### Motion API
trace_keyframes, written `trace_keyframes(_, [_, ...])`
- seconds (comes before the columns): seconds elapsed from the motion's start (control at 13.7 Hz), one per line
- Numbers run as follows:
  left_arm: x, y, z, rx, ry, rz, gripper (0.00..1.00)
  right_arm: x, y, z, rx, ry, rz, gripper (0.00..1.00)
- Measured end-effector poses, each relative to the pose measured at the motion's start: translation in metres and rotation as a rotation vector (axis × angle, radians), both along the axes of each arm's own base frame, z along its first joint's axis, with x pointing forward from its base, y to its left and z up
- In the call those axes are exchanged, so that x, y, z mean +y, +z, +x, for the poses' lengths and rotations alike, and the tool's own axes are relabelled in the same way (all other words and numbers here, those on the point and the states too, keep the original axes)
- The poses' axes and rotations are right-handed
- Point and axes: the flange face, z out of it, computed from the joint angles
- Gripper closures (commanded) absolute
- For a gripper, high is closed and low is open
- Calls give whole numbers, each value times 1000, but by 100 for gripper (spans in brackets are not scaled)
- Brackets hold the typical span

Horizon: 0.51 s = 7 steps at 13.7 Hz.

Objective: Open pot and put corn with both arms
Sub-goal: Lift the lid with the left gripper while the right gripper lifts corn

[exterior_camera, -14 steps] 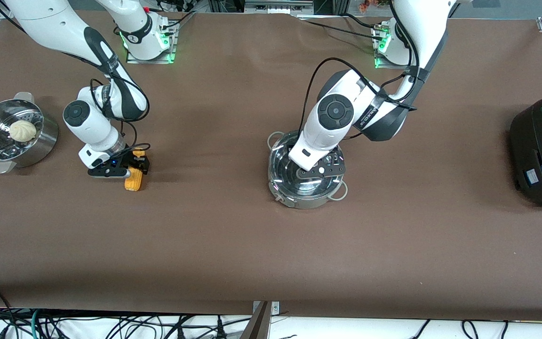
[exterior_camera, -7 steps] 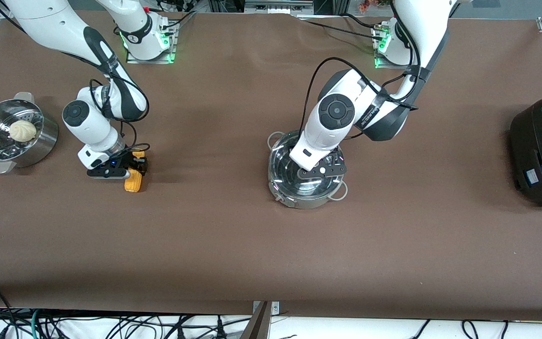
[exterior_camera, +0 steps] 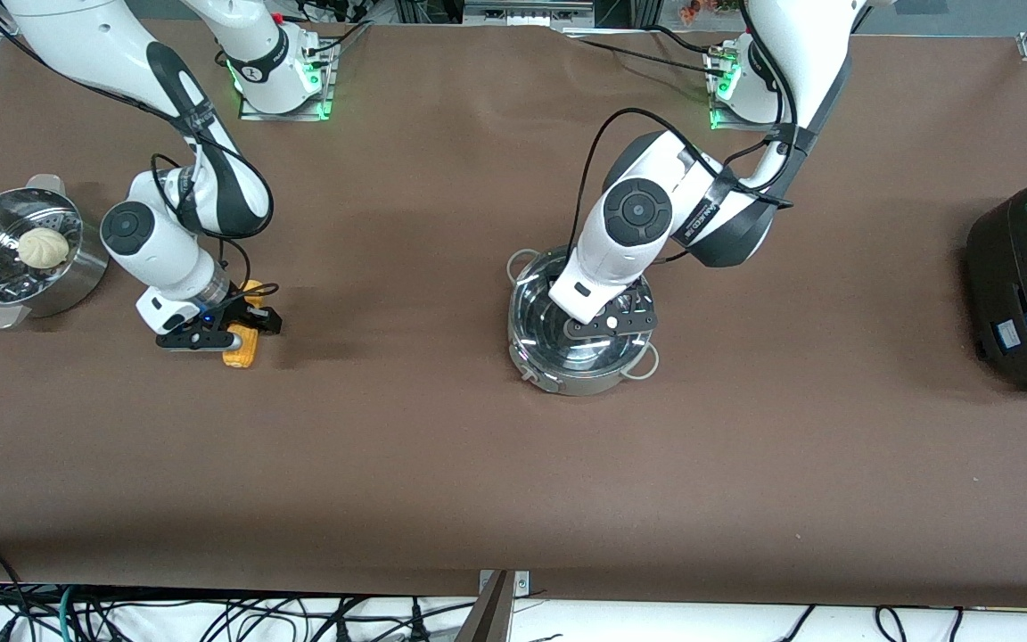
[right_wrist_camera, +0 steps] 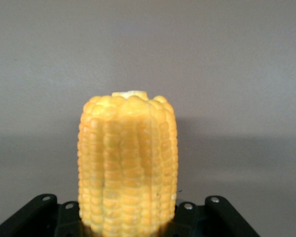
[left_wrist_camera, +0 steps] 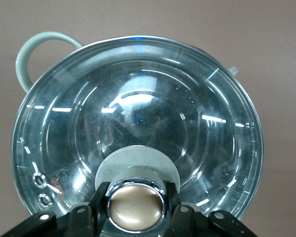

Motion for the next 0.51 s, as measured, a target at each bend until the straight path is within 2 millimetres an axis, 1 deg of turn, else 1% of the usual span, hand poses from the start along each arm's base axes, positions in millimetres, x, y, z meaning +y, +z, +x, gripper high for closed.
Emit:
trace_keyframes(0.15, [9, 16, -2, 22, 2, 27, 100, 1, 14, 9, 26, 1, -3, 100])
trace_keyframes(0.29, [28, 44, 1, 25, 21, 45, 100, 4, 30, 18, 52, 7, -4, 100])
trace_keyframes(0.44, [56, 69, 9, 16, 30, 47, 100, 13, 51, 28, 75, 19, -3, 100])
trace_keyframes(0.51, [73, 78, 16, 12, 23, 39, 100, 17, 63, 32, 86, 26, -2, 100])
